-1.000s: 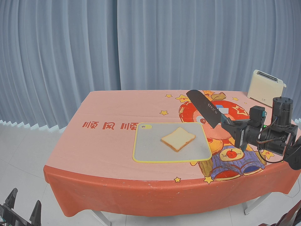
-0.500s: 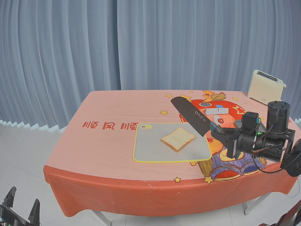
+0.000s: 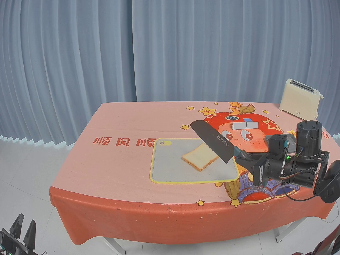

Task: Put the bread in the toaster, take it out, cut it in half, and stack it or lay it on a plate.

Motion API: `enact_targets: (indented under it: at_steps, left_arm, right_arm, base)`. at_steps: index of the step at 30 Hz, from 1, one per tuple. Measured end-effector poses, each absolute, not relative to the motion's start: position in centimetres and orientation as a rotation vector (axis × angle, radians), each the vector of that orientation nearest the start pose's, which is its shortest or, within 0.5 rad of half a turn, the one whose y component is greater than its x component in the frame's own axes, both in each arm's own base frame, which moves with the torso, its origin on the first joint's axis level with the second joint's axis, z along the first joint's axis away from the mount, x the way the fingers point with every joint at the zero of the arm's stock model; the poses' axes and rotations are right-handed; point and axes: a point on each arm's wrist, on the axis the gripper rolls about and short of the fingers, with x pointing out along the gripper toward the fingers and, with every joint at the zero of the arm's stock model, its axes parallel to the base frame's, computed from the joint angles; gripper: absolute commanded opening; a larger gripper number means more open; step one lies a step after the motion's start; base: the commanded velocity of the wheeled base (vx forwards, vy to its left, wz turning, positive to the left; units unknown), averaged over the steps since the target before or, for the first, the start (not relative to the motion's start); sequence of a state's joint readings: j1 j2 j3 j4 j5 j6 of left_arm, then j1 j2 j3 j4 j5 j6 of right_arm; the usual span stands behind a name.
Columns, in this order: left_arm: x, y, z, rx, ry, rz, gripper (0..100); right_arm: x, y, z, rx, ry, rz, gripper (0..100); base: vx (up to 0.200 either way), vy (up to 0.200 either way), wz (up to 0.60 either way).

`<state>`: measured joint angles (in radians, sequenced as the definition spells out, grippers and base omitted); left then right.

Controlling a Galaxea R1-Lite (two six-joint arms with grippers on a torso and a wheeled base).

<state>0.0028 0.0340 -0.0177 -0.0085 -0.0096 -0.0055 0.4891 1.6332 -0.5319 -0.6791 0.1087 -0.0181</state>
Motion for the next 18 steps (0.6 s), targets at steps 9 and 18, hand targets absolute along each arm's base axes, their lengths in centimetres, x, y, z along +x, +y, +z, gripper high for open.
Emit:
enact_targets:
  at_steps: [9,18]
  left_arm:
    - [-2.14,-0.03,8.31,-0.002,-0.003,-0.009,0]
    - [-2.14,-0.03,8.35,0.003,-0.006,-0.01,0]
  right_arm:
    - [22.68,12.42,13.16,-0.112,0.429,0.596,0]
    - [22.46,12.67,12.97,-0.116,0.437,0.609,0]
  base:
    - [0.0,0.0,0.0]
    - [0.0,0.0,0.0]
